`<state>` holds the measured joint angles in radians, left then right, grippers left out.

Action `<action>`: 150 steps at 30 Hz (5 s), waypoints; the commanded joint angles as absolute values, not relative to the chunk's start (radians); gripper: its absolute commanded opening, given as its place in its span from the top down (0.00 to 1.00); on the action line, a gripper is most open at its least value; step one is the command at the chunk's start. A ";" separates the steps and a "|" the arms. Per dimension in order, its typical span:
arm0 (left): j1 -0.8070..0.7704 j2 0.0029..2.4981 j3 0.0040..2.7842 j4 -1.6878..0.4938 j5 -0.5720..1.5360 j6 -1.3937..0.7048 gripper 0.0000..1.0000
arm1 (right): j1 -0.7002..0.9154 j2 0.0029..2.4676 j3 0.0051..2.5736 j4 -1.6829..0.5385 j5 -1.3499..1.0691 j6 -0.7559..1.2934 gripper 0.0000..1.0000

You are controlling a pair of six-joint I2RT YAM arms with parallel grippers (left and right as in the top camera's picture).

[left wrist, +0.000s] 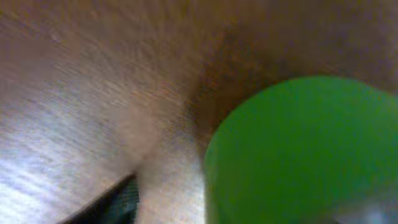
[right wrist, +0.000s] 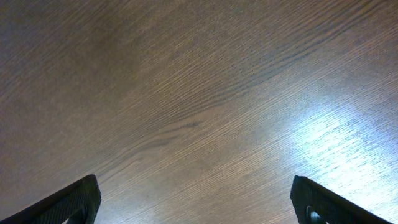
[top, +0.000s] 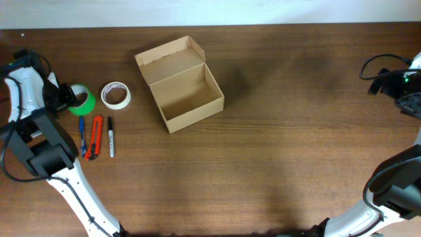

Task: Pack container
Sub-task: 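Lower the left gripper onto the green tape roll and grasp it, then carry the green tape with the left gripper into the box and release, then move the left gripper to the white masking tape and grasp it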

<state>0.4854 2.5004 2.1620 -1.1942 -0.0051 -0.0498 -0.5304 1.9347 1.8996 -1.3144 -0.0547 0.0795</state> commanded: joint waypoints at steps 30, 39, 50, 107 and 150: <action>-0.052 2.359 3.131 -1.589 0.194 0.439 0.97 | -0.537 1.921 1.894 -1.312 -0.068 0.084 0.01; -0.384 2.358 2.899 -1.562 -0.103 0.545 0.96 | -0.537 1.921 1.894 -1.312 -0.068 0.084 0.01; -0.345 2.358 2.498 -1.420 -0.115 0.534 0.95 | -0.537 1.921 1.894 -1.312 -0.068 0.084 0.01; -0.335 2.463 2.681 -1.406 -0.146 0.435 0.61 | -0.537 1.921 1.894 -1.312 -0.068 0.084 0.01; 0.273 2.313 1.977 -1.124 0.046 0.210 0.18 | -0.537 1.921 1.894 -1.312 -0.068 0.084 0.01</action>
